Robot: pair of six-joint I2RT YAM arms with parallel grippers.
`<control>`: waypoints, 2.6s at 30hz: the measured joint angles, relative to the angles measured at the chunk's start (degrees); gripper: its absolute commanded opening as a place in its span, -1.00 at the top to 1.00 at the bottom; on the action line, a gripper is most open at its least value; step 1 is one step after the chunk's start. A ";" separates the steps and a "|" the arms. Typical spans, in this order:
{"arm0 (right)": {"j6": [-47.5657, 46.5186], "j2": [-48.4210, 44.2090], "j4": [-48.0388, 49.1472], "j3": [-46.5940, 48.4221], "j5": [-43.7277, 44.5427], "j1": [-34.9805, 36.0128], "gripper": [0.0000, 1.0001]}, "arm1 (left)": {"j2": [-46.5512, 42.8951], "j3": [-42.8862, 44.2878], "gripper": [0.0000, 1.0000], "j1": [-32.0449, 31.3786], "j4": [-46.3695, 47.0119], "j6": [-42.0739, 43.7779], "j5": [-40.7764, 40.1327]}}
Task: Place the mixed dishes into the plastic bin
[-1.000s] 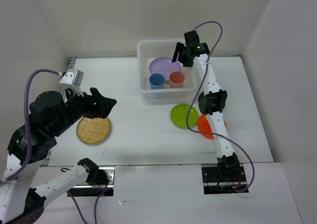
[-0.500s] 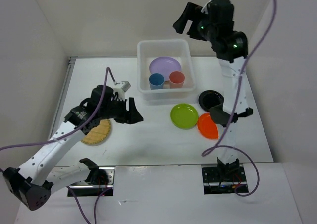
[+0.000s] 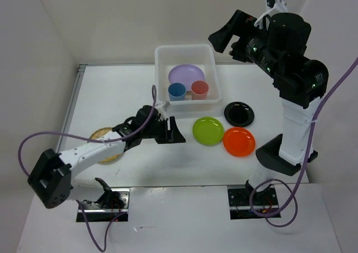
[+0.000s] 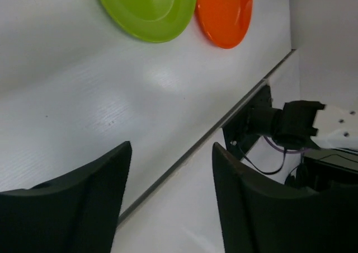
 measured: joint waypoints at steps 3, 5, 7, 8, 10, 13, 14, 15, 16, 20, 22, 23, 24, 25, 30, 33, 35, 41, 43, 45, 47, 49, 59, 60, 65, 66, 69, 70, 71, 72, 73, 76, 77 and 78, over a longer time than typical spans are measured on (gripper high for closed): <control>0.90 -5.40 -0.92 -8.79 2.27 0.20 -0.89 | 6.67 0.39 -0.51 -1.86 3.43 -1.77 -1.11; 1.33 -9.53 -1.20 -14.73 3.41 0.20 -0.89 | 11.04 1.14 -0.56 -3.02 5.01 -2.86 -1.99; 1.79 -14.73 -0.98 -21.97 4.28 0.20 -0.89 | 14.53 1.86 -0.56 -3.85 6.78 -3.78 -2.99; 1.99 -17.84 0.15 -27.21 4.55 0.24 -0.89 | 16.22 2.29 -0.56 -4.31 7.80 -4.44 -3.56; 2.23 -25.73 3.45 -40.09 4.52 0.28 -0.89 | 19.43 3.26 -0.49 -5.05 10.01 -5.60 -4.90; 2.91 -34.62 7.23 -55.87 2.99 0.28 -0.89 | 23.89 4.57 -0.38 -5.97 13.62 -7.65 -6.82; 3.19 -36.44 8.15 -58.86 2.62 0.28 -0.89 | 25.33 4.87 -0.31 -6.29 14.88 -8.61 -7.54; 3.48 -37.88 8.81 -61.18 2.08 0.28 -0.89 | 26.77 5.05 -0.28 -6.58 16.24 -9.42 -8.26; 3.67 -38.58 9.57 -62.49 1.68 0.28 -0.89 | 27.98 5.07 -0.28 -6.91 17.40 -10.67 -9.01; 3.98 -39.56 13.07 -65.48 0.55 0.28 -0.89 | 31.69 5.31 -0.26 -8.00 19.85 -14.03 -12.44; 3.96 -39.28 14.10 -66.45 0.20 0.28 -0.89 | 33.20 6.19 -0.26 -8.33 20.94 -15.69 -13.22; 3.96 -39.21 14.47 -66.84 0.04 0.28 -0.89 | 33.79 6.84 -0.26 -8.50 21.35 -16.61 -13.88; 3.96 -39.19 14.73 -67.10 -0.11 0.28 -0.89 | 34.40 7.21 -0.26 -8.63 22.12 -17.68 -14.45; 3.93 -39.19 14.82 -67.14 -0.17 0.28 -0.89 | 34.88 7.34 -0.26 -8.66 22.91 -18.43 -15.04; 3.74 -39.58 15.65 -67.17 -0.33 0.28 -0.89 | 36.35 7.23 -0.26 -8.81 26.60 -24.04 -17.88; 3.63 -39.65 15.67 -67.17 -0.42 0.28 -0.89 | 36.98 7.21 -0.20 -9.09 28.22 -26.51 -19.98; 3.45 -39.65 15.67 -67.17 -0.52 0.28 -0.89 | 37.55 7.21 -0.09 -9.35 28.92 -27.50 -21.31; 2.91 -39.65 15.65 -67.14 -0.72 0.28 -0.89 | 39.87 7.52 0.41 -10.27 31.21 -31.15 -24.52; 2.69 -39.65 15.65 -67.14 -0.76 0.09 -0.89 | 40.48 7.50 0.52 -10.67 31.71 -32.04 -25.53; 2.40 -39.65 15.65 -67.14 -0.74 0.00 -0.89 | 40.85 7.50 0.61 -11.04 32.15 -33.16 -26.29; 2.32 -39.65 15.67 -67.14 -0.79 -0.33 -0.89 | 41.11 7.48 0.71 -11.28 32.48 -33.48 -27.04; 2.21 -39.65 15.65 -67.14 -0.76 -0.48 -0.89 | 41.24 7.26 0.88 -11.41 32.94 -34.23 -27.50; 2.19 -39.63 15.65 -67.14 -0.79 -0.59 -0.89 | 36.74 2.32 1.00 -12.09 32.39 -35.19 -29.94; 2.19 -39.63 15.67 -67.14 -0.79 -0.59 -0.89 | 35.58 1.53 1.00 -12.22 31.41 -35.10 -30.27; 1.92 -39.63 15.65 -67.14 -0.79 -0.59 -0.89 | 29.66 -1.14 1.00 -12.68 26.05 -32.87 -31.41; 1.92 -39.63 15.65 -67.14 -0.79 -0.59 -0.89 | 28.13 -1.42 1.00 -12.90 24.68 -32.44 -31.61; 1.88 -39.63 15.67 -67.17 -0.79 -0.59 -0.89 | 22.08 -1.79 1.00 -13.64 20.24 -29.86 -32.30; 1.84 -39.58 15.67 -67.17 -0.79 -0.59 -0.89 | 19.85 -1.79 1.00 -13.81 19.23 -29.38 -32.48; 1.77 -39.54 15.72 -67.17 -0.83 -0.59 -0.89 | 17.46 -1.79 1.00 -13.97 18.40 -28.33 -32.63; 1.77 -39.50 15.76 -67.17 -0.92 -0.59 -0.89 | 15.15 -1.79 1.00 -14.03 17.55 -27.85 -32.79; 1.77 -39.45 15.78 -67.17 -0.98 -0.59 -0.89 | 13.38 -1.79 1.00 -14.05 16.90 -27.04 -32.89; 1.75 -39.30 15.93 -67.17 -1.22 -0.59 -0.89 | 7.87 -1.79 1.00 -14.05 13.57 -25.68 -33.77; 1.75 -39.26 16.00 -67.17 -1.27 -0.59 -0.89 | 6.14 -1.79 1.00 -14.05 12.26 -25.29 -34.21; 1.75 -39.23 16.04 -67.17 -1.38 -0.59 -0.89 | 4.20 -1.79 1.00 -14.05 10.69 -24.96 -34.99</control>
